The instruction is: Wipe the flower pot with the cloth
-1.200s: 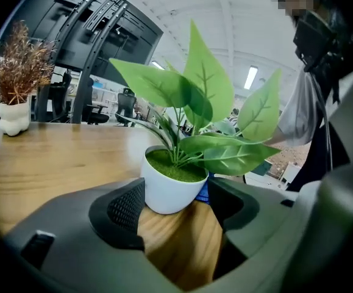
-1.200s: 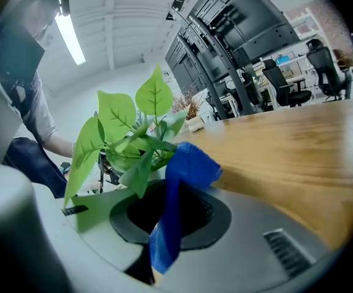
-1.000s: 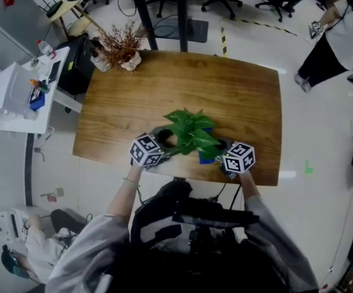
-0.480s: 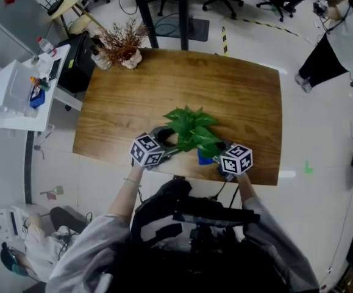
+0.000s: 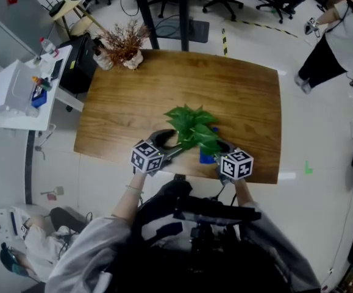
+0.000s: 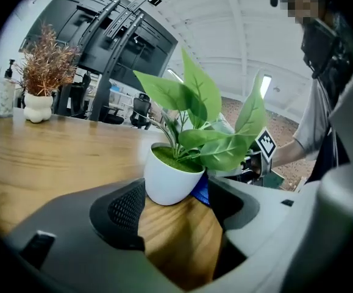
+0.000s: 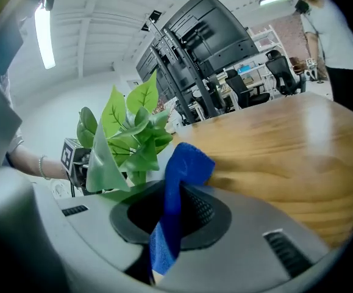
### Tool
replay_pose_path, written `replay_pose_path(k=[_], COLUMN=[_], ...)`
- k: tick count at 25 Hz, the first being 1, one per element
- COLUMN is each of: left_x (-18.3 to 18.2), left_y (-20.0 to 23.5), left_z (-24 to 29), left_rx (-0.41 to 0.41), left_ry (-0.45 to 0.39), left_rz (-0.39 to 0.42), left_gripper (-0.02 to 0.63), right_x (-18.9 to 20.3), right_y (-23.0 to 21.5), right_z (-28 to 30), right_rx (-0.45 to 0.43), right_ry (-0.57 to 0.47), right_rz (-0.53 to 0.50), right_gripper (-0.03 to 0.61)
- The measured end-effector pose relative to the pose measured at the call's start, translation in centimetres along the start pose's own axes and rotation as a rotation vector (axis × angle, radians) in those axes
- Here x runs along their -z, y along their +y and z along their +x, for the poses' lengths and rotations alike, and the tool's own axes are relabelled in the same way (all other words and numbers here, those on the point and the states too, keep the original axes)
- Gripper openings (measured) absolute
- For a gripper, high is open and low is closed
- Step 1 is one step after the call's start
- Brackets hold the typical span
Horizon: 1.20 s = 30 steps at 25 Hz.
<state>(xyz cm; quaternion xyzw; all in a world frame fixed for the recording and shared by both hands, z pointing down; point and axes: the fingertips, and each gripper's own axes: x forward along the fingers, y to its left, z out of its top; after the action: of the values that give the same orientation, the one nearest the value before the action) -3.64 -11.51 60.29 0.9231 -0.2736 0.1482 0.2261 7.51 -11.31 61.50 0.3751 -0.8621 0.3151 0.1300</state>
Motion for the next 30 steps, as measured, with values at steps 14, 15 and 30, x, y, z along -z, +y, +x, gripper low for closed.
replay_pose_path(k=[14, 15, 30], left_x=[0.5, 0.6, 2.6], left_y=[-3.9, -4.3, -7.7], left_z=[-1.2, -1.2, -3.6], left_rx=[-0.047, -0.048, -0.106], left_ry=[-0.055, -0.057, -0.101], left_rz=[-0.020, -0.018, -0.039], left_gripper=[0.313, 0.313, 0.313], right_x=[1.5, 1.8, 4.7], right_y=[0.6, 0.8, 3.7], right_z=[-3.8, -4.1, -7.0], right_rx=[0.105, 0.106, 0.108], right_ry=[-0.059, -0.059, -0.065], right_rz=[0.053, 0.053, 0.026], right_gripper=[0.057, 0.057, 0.056])
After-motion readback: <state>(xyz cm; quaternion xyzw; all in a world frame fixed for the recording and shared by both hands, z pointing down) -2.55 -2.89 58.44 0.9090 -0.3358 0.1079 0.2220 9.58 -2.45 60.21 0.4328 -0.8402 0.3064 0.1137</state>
